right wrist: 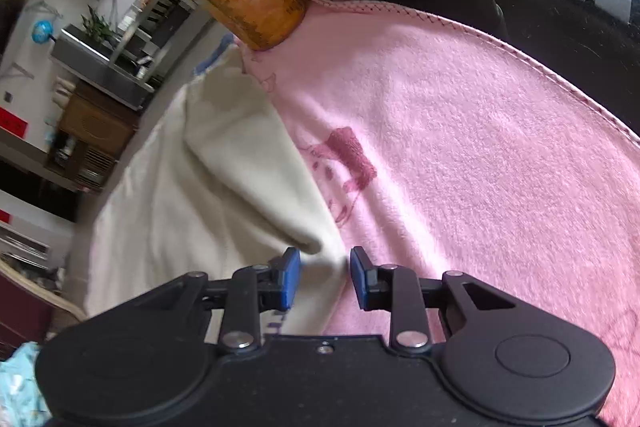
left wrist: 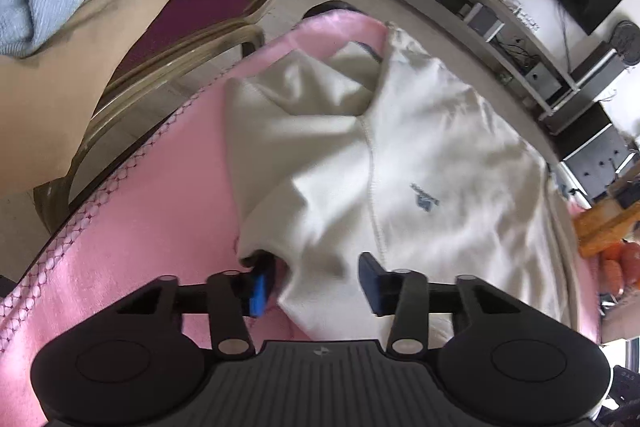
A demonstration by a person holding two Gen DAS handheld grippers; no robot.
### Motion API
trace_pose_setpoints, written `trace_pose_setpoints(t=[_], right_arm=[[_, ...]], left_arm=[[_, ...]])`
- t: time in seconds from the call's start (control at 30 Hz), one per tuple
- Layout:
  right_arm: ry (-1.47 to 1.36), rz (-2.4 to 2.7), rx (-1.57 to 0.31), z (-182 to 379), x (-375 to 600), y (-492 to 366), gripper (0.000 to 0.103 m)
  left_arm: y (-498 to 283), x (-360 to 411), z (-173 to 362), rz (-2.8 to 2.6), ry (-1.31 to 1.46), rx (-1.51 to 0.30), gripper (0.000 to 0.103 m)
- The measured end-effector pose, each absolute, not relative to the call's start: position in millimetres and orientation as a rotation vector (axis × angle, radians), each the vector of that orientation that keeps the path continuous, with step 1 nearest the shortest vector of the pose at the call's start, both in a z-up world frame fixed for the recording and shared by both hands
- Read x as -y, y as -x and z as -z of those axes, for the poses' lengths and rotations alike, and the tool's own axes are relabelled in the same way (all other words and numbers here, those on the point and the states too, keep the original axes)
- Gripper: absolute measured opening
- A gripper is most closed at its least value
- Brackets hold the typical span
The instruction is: Fold clothes
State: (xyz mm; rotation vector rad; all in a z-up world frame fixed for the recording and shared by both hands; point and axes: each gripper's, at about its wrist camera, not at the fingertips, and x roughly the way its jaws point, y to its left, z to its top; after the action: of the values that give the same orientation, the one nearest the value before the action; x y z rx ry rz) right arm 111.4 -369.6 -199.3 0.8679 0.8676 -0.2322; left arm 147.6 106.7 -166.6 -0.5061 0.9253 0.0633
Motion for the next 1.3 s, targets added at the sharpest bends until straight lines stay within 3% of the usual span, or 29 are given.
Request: trace_pose_setpoints(t=[0.1, 0.23, 0.43, 0.7, 0.73, 0.77, 0.8, 1.17, 1.3], right_arm=[[-0.911, 0.186, -0.856, 201.8, 368.2, -110.4, 0.023], [-1.044, 0.077, -0.845, 205.4, 371.3, -104.8, 0.022], [-1.027, 0.169, -0.865, 210.9, 374.1, -99.9, 0.025], [-0.915, 0.112, -0.804, 207.0, 354.5, -105.2, 0.021], [-0.896, 0.128, -0.813, 207.6, 352.1, -106.6, 0.007], [-0.878, 0.145, -0.822, 208.2, 349.6, -108.1, 0.004], [-0.867, 0.150, -0.818, 202.5, 347.7, -107.4, 0.004], [-0.951, 0.140, -0.721, 89.2, 357.2, -78.2, 0.003], [-0.887, 0.135, -0.756, 79.0, 350.4, -51.5, 0.003]], left_arm=[[-148.9, -107.0, 169.2, -0.077, 0.492, -0.928, 0.025], [-149.6, -105.3, 169.2, -0.078, 0.475, -0.937, 0.026], [-150.5, -108.2, 172.5, -0.082, 0.487, -0.958, 0.026], [-151.5, -106.7, 175.2, -0.088, 0.463, -0.951, 0.026], [-151.7, -106.0, 175.2, -0.090, 0.453, -0.947, 0.024], [-151.6, -104.8, 174.3, -0.095, 0.441, -0.946, 0.005], [-151.7, -103.8, 172.5, -0.094, 0.434, -0.948, 0.002], [-139.3, -126.3, 48.5, 0.010, 0.442, -0.849, 0.001], [-123.7, -135.7, 19.2, 0.028, 0.397, -0.869, 0.001]])
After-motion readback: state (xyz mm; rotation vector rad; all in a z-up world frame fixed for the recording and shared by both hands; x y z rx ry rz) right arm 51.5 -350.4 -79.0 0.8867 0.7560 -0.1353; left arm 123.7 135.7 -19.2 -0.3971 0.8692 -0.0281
